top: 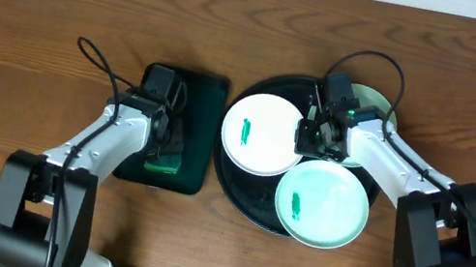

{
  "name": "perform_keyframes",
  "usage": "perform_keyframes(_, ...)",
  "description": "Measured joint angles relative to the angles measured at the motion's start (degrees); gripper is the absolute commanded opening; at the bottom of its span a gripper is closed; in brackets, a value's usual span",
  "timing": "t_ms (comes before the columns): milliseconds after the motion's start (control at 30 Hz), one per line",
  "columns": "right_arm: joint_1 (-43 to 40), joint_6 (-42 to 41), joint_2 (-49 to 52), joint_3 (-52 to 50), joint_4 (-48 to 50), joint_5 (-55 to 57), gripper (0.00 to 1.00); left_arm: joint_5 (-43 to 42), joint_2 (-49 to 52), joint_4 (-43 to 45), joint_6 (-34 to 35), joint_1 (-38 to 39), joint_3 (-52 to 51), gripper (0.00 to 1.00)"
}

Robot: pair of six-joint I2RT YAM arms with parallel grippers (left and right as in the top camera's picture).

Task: Clean dirty plates on tray and stack at the side
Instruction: 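Close left gripper on the green sponge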

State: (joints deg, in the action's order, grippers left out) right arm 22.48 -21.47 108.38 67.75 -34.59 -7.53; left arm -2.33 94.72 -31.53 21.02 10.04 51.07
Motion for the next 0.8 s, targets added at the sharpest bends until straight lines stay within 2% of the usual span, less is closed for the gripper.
perform_keyframes(67, 0.0, 0.0, 0.0, 0.0, 0.0, 0.0, 0.03, 0.0, 0.0, 0.02, 0.0, 0.02, 0.0, 0.37)
perform_keyframes(167, 0.0, -0.02, 0.0, 0.0, 0.02, 0.0, 0.04, 0.11, 0.0, 0.07, 0.04, 0.15, 0.0, 0.39)
perform_keyframes(233, 0.0, 0.0, 0.0, 0.0, 0.02, 0.02, 0.04, 0.15, 0.0, 0.07, 0.07, 0.2, 0.0, 0.32)
perform_keyframes(400, 0.0, 0.0, 0.0, 0.0, 0.04, 0.02, 0.04, 0.17, 0.0, 0.09, 0.07, 0.2, -0.07, 0.23)
perform_keyframes(467, 0.0, 0.0, 0.0, 0.0, 0.07, 0.02, 0.04, 0.15, 0.0, 0.09, 0.11, 0.2, -0.07, 0.1)
perform_keyframes(500, 0.0, 0.0, 0.0, 0.0, 0.07, 0.02, 0.04, 0.15, 0.0, 0.11, -0.07, 0.2, -0.07, 0.07)
perform_keyframes(800, 0.0, 0.0, 0.0, 0.0, 0.09, 0.07, 0.03, 0.13, -0.85, -1.46, -1.09, 0.2, 0.17, 0.07)
